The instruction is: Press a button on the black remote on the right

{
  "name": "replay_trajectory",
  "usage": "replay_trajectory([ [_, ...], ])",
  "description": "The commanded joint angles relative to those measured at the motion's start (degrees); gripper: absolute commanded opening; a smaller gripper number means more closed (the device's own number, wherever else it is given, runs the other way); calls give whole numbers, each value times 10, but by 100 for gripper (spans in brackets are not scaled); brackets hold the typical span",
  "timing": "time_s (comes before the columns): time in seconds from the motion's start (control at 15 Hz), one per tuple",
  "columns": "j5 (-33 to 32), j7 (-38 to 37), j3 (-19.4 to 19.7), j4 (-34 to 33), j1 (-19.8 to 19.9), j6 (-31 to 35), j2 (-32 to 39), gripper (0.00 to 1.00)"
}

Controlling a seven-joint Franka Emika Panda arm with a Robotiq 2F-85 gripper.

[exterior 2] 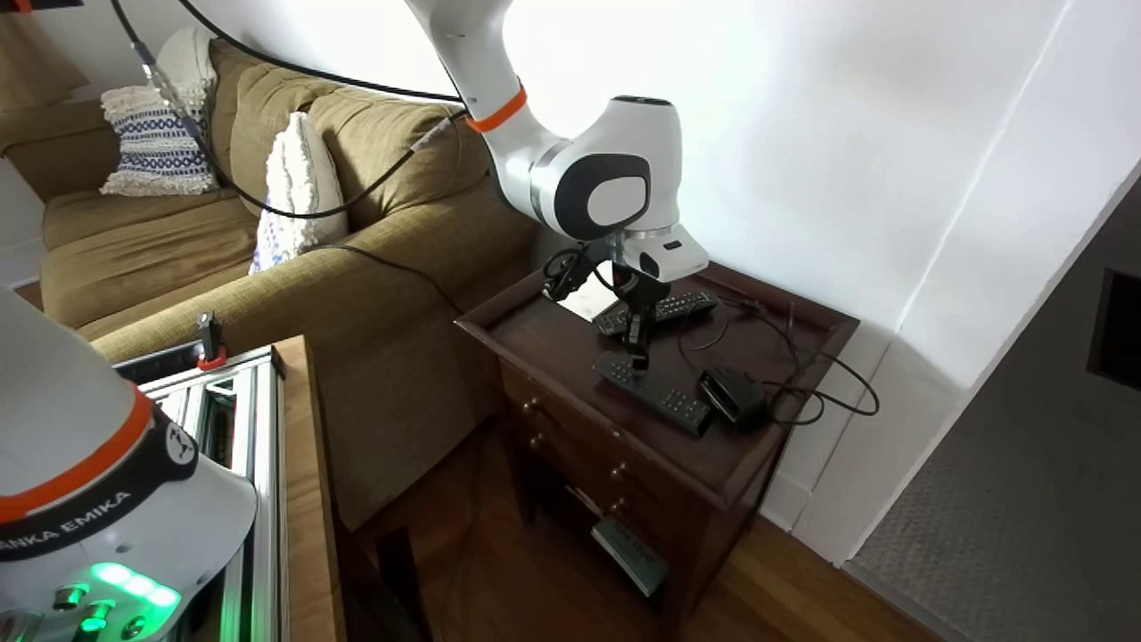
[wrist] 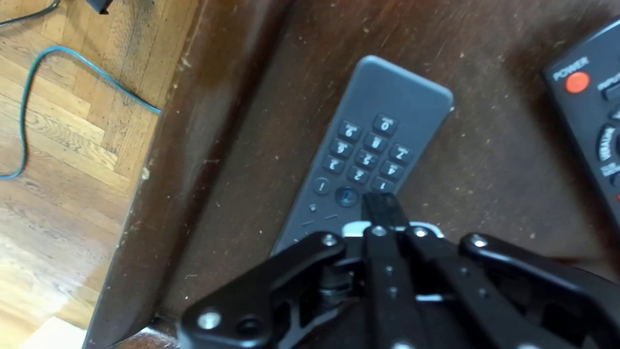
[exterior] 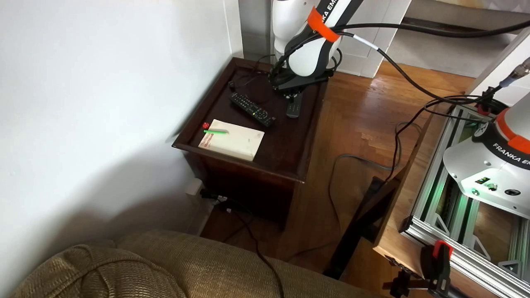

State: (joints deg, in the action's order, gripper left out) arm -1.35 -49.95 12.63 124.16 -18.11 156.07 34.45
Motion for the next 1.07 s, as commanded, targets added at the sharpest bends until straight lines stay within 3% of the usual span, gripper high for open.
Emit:
replay_trajectory([
  [0.0,-22,-40,20,-11,-23,4,17,0],
  [1.0,-42,-82,30,-16,-39,-7,25,0],
])
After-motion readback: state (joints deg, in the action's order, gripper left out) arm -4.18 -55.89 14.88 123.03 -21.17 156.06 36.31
